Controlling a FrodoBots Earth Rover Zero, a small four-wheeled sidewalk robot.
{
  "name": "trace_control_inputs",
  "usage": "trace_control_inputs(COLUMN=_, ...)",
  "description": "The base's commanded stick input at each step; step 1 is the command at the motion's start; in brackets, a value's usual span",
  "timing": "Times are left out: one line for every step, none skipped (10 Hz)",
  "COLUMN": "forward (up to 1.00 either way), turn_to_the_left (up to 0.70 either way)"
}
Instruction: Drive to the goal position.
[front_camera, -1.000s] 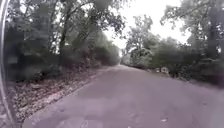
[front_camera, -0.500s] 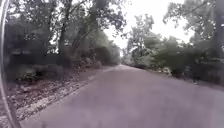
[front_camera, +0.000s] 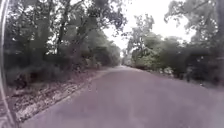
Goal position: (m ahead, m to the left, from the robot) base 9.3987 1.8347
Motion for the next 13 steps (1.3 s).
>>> trace_control_inputs(forward=0.70, turn_to_the_left=-0.18)
trace_control_inputs(forward=0.70, turn_to_the_left=-0.11)
trace_control_inputs(forward=0.70, turn_to_the_left=-0.04)
trace_control_inputs(forward=0.70, turn_to_the_left=0.00)
trace_control_inputs(forward=0.70, turn_to_the_left=0.00)
trace_control_inputs(forward=0.70, turn_to_the_left=0.00)
trace_control_inputs(forward=0.70, turn_to_the_left=0.00)
trace_control_inputs(forward=0.70, turn_to_the_left=0.00)
trace_control_inputs(forward=0.70, turn_to_the_left=0.00)
trace_control_inputs(forward=0.70, turn_to_the_left=0.00)
trace_control_inputs(forward=0.70, turn_to_the_left=-0.01)
trace_control_inputs(forward=0.70, turn_to_the_left=-0.05)
trace_control_inputs(forward=0.70, turn_to_the_left=-0.09)
